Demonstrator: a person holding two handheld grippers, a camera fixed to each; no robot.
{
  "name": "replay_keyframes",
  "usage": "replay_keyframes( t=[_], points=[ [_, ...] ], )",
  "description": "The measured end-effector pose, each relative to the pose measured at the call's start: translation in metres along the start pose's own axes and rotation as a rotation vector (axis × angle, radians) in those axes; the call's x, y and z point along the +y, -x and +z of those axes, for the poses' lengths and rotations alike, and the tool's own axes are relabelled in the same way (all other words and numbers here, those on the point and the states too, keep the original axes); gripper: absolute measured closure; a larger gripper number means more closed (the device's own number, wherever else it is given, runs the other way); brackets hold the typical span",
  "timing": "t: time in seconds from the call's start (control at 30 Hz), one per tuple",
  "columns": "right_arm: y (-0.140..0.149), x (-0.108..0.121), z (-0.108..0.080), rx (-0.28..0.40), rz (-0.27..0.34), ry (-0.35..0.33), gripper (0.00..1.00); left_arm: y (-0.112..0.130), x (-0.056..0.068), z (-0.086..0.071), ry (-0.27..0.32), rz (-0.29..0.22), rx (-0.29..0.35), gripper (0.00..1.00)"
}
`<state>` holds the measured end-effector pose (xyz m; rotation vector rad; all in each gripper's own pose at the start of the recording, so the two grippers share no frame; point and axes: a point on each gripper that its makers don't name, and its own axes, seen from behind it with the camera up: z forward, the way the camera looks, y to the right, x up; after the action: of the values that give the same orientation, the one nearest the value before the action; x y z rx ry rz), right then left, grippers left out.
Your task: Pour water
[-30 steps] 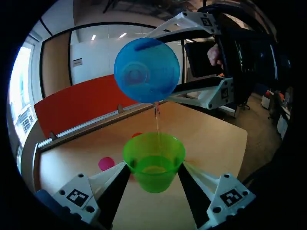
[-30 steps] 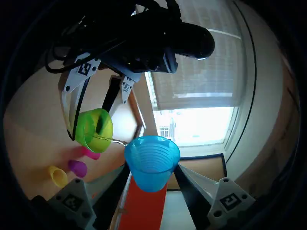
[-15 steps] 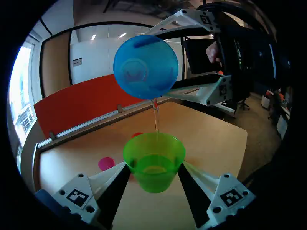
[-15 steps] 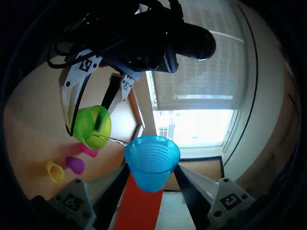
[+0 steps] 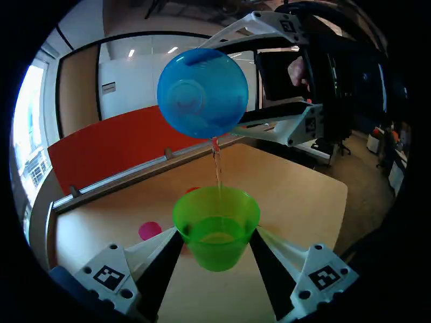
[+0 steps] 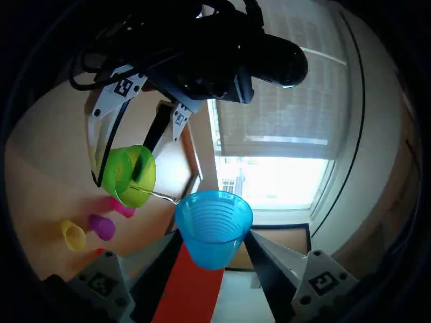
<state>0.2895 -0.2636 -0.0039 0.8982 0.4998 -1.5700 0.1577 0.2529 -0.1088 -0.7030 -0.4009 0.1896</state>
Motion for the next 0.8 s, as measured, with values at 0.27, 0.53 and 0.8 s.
replay_keyframes(
  t=[0.27, 0.53, 0.8],
  points=[
    [0.015, 0.003, 0.012, 0.001, -0.012, -0.004, 0.14, 0.002, 0.0, 0.001, 0.0, -0.002, -0.001, 0.19],
    [0.035, 0.012, 0.025, 0.007, -0.044, -0.001, 0.14, 0.001, -0.001, 0.002, -0.002, -0.003, 0.001, 0.19],
    [0.05, 0.015, 0.038, 0.013, -0.055, 0.0, 0.14, 0.001, -0.002, 0.002, -0.003, -0.004, 0.001, 0.19]
  ],
)
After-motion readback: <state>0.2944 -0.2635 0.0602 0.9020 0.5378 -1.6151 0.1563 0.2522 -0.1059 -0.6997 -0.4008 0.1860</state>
